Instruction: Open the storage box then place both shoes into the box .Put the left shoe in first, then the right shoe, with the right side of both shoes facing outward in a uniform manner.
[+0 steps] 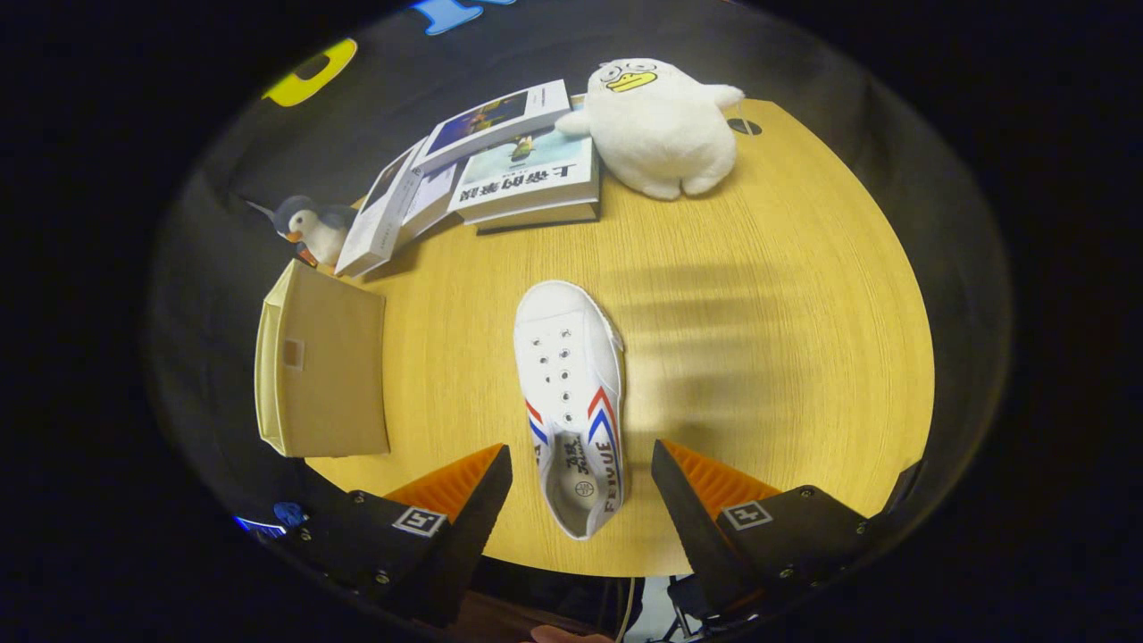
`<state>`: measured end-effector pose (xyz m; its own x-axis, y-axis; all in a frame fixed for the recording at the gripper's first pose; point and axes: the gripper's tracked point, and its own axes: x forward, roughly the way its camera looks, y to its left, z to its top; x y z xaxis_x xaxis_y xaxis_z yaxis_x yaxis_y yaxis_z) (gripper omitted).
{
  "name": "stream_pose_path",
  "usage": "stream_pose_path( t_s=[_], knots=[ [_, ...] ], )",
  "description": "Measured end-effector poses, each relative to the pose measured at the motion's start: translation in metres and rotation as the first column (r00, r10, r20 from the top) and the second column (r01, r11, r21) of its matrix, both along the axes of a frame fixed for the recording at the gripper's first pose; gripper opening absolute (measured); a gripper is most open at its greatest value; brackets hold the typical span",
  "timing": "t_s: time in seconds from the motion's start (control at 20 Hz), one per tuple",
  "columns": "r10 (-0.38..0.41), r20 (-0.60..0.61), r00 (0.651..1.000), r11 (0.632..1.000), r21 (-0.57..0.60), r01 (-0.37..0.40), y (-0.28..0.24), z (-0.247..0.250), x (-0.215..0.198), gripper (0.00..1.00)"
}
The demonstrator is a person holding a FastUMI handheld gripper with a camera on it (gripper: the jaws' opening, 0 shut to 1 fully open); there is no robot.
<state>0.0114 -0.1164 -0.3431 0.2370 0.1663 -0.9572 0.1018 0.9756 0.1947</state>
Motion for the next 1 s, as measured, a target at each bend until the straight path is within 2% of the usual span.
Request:
stream_pose_path(
  t_s=[0.3, 0.4, 0.65, 0.7, 0.75, 0.8, 0.85, 0.9, 1.0],
  knots=[
    [0.075, -0.072, 0.995, 0.996, -0.045, -0.079, -0.004, -0.04, -0.01, 0.89],
    [0.093, -0.093, 0.991, 0.992, -0.083, -0.1, -0.01, -0.053, -0.008, 0.8],
    [0.152, -0.094, 0.984, 0.979, -0.12, -0.162, -0.01, -0.07, 0.004, 0.76],
    [0.164, -0.093, 0.982, 0.979, -0.104, -0.174, -0.005, -0.073, 0.005, 0.7],
    [0.18, -0.1, 0.979, 0.977, -0.097, -0.189, -0.002, -0.076, 0.006, 0.57],
    [0.193, -0.103, 0.976, 0.977, -0.071, -0.201, 0.004, -0.075, 0.006, 0.53],
    [0.2, -0.108, 0.974, 0.975, -0.074, -0.209, 0.005, -0.074, 0.006, 0.38],
    [0.226, -0.115, 0.967, 0.968, -0.087, -0.236, 0.003, -0.073, 0.007, 0.29],
    [0.214, -0.109, 0.971, 0.969, -0.105, -0.225, -0.003, -0.07, 0.01, 0.2]
  ],
)
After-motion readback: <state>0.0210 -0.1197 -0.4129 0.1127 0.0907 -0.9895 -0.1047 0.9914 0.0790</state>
